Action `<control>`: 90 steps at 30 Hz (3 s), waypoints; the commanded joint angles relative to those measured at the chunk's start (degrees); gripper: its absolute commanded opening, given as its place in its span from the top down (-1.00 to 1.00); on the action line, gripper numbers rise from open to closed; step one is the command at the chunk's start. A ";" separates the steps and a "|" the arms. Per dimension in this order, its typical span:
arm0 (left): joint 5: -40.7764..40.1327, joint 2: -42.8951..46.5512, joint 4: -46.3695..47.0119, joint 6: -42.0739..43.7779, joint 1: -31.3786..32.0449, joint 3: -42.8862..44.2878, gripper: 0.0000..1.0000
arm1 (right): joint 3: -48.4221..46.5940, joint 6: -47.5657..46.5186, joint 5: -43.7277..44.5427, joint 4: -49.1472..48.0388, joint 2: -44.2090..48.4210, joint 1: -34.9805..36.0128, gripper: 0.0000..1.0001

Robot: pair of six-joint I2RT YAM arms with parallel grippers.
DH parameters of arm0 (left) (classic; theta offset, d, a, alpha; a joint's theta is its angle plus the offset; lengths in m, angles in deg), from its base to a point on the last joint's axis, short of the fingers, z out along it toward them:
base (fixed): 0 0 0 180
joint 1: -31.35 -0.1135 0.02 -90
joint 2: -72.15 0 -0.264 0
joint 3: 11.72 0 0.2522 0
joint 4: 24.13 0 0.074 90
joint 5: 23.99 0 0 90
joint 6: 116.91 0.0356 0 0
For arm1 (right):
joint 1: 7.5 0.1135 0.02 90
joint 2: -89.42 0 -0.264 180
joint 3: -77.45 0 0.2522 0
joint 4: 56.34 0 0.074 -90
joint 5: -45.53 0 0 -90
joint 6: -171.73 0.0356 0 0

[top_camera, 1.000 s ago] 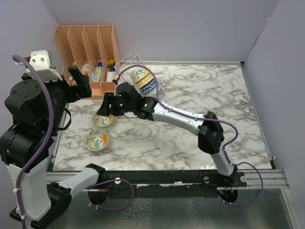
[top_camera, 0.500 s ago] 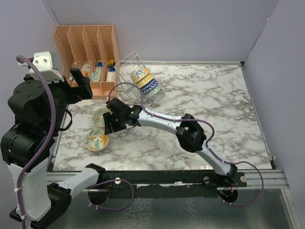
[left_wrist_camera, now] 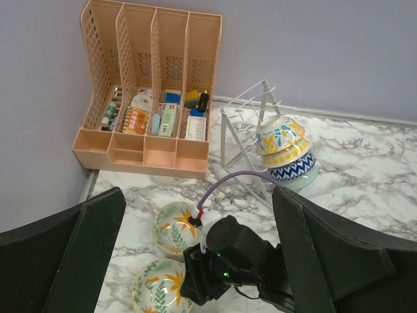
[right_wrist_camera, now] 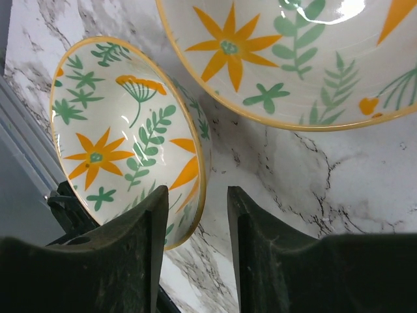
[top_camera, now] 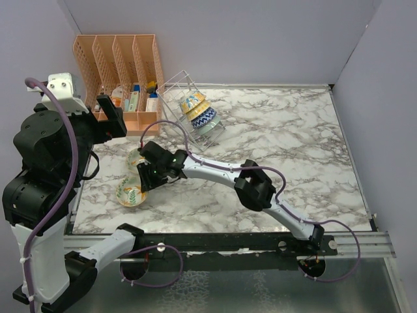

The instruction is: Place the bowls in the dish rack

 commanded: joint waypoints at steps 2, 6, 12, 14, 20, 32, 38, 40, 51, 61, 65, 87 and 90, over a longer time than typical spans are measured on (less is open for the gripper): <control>-1.60 0.72 0.29 0.87 0.14 -0.10 -0.98 | -1.91 -0.25 0.76 1.01 -1.24 0.40 0.27; -1.88 0.76 0.10 1.08 0.14 0.30 -0.98 | -0.33 -0.42 3.15 2.19 0.20 0.40 0.58; -2.22 0.94 -0.05 1.23 0.16 0.60 -0.98 | 7.70 -0.55 10.48 2.85 7.21 0.40 0.98; -2.30 0.96 -0.10 1.38 0.15 0.85 -0.98 | 11.28 -0.18 13.23 3.77 10.39 0.20 0.98; -2.60 0.85 0.03 1.78 0.14 1.18 -0.98 | 20.89 0.71 19.48 9.33 20.32 -1.31 0.98; -0.47 0.54 0.56 1.04 0.23 0.47 -0.98 | 39.90 0.76 19.01 5.06 32.75 -8.56 0.54; -0.83 0.45 -0.63 0.73 0.17 1.78 -0.98 | 38.47 -2.92 18.66 5.85 33.76 -8.74 0.15; -0.92 0.51 -0.91 0.64 0.23 1.64 -0.98 | 38.37 -4.03 19.04 5.66 35.32 -8.69 0.12; -0.83 0.93 -1.31 0.35 0.20 1.78 -0.98 | 30.05 -12.57 20.38 9.99 36.55 -0.69 -0.07; -1.06 1.33 -1.28 0.37 0.21 1.46 -0.98 | 24.09 -14.25 16.73 11.06 25.24 5.40 -0.08; -1.11 1.41 -1.46 0.36 0.28 1.03 -0.98 | 18.78 -15.20 21.14 15.47 20.21 6.49 -0.07; -0.96 1.01 -1.37 0.42 0.22 0.48 -0.98 | 22.84 -17.05 29.79 16.08 19.10 7.28 0.11; -1.03 1.00 -1.37 0.42 0.19 0.56 -0.98 | 21.92 -16.07 32.09 17.15 18.02 7.34 0.24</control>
